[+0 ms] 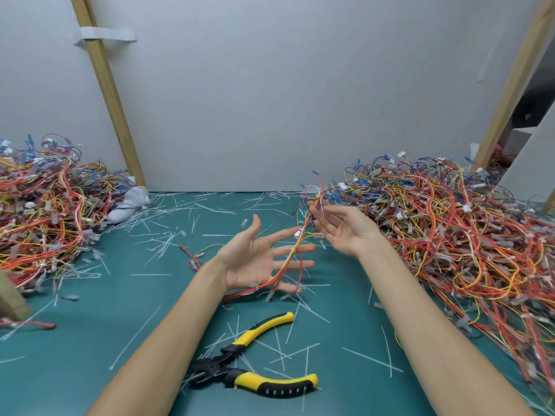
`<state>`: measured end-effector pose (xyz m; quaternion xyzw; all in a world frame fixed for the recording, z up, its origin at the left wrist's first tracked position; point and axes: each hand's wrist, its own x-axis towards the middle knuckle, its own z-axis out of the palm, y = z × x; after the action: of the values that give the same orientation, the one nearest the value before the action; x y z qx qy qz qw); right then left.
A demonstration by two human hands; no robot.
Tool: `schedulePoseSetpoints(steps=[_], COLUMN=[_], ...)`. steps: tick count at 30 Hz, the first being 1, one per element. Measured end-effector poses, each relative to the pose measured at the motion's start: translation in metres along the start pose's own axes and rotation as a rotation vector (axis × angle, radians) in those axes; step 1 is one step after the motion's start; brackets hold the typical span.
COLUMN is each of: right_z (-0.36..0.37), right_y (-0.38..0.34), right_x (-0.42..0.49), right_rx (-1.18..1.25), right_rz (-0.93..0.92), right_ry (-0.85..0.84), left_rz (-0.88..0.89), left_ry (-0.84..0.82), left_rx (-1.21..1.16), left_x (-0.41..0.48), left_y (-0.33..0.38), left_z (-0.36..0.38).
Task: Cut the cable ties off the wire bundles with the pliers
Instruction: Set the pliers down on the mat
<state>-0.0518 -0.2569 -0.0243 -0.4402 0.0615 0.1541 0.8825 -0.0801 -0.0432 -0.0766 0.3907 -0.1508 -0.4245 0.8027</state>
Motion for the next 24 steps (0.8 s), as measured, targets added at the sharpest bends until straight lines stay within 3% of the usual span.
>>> schedulePoseSetpoints(steps=[19,24], right_z=[0.002,0.003], right_y=[0.002,0.002], right_x=[0.003,0.003], right_rx=[-0.097,-0.115], right_rz=[-0.078,-0.146], right_ry=[-0.031,0.021], left_rz=[-0.011,0.020], left_ry=[-0.004,0.098], left_rx=[0.080,0.351], left_x=[-0.005,-0.006], left_y=[0.002,0.001], left_z=[0.007,0.016])
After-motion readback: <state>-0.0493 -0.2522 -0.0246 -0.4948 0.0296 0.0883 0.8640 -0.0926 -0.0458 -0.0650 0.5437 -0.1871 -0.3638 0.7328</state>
